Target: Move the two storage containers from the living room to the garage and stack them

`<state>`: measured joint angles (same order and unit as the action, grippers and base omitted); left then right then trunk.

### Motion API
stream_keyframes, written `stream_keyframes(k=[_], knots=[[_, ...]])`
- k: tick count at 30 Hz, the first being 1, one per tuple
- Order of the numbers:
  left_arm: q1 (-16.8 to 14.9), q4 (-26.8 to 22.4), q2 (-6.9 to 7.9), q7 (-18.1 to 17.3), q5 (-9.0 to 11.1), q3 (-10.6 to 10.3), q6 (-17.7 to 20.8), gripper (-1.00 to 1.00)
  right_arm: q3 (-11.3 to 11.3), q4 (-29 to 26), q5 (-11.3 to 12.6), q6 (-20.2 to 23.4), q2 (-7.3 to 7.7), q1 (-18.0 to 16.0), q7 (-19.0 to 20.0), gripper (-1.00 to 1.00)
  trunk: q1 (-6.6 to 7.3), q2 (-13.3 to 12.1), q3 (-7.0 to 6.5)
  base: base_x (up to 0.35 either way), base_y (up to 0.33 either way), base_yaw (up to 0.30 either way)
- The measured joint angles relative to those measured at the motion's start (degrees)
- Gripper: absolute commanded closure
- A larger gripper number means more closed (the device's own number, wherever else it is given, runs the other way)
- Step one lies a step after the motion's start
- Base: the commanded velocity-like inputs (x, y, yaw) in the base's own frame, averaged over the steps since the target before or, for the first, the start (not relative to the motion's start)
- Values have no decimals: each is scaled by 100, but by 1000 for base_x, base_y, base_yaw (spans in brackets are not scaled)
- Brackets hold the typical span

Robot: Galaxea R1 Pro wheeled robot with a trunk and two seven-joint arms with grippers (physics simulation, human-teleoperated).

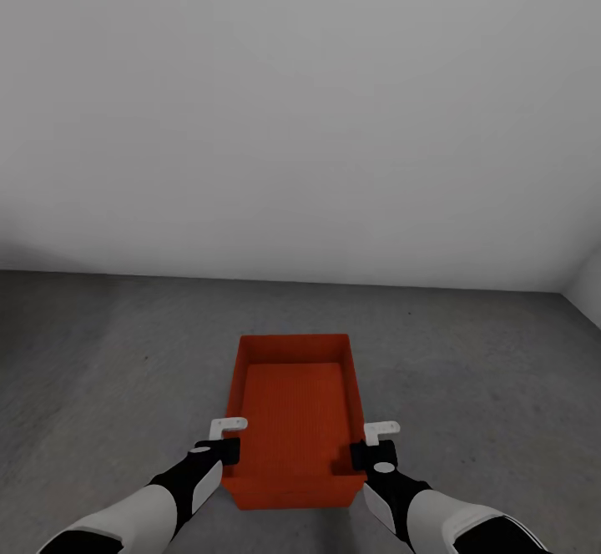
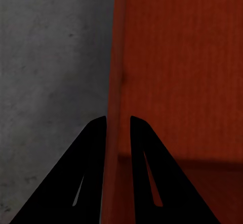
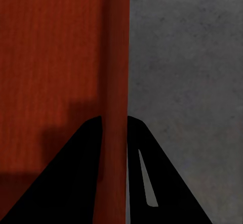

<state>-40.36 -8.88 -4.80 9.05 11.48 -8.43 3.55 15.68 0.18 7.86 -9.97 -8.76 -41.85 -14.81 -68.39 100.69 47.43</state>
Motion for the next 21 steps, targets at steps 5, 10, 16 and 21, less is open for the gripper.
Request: stream_keyframes(k=[5,10,16,21], knots=[[-1,0,0,0,0,0,1,100,-1,0,0,0,0,0,0,100,0,0,0,0,0,0],[1,0,0,0,0,1,0,100,1,0,2,0,0,0,1,100,0,0,0,13,0,0],[2,0,-2,1,-3,5,-2,100,2,0,1,0,2,0,3,100,0,0,0,36,0,0],[1,0,0,0,0,1,-1,100,1,0,0,0,0,0,1,100,0,0,0,2,0,0]])
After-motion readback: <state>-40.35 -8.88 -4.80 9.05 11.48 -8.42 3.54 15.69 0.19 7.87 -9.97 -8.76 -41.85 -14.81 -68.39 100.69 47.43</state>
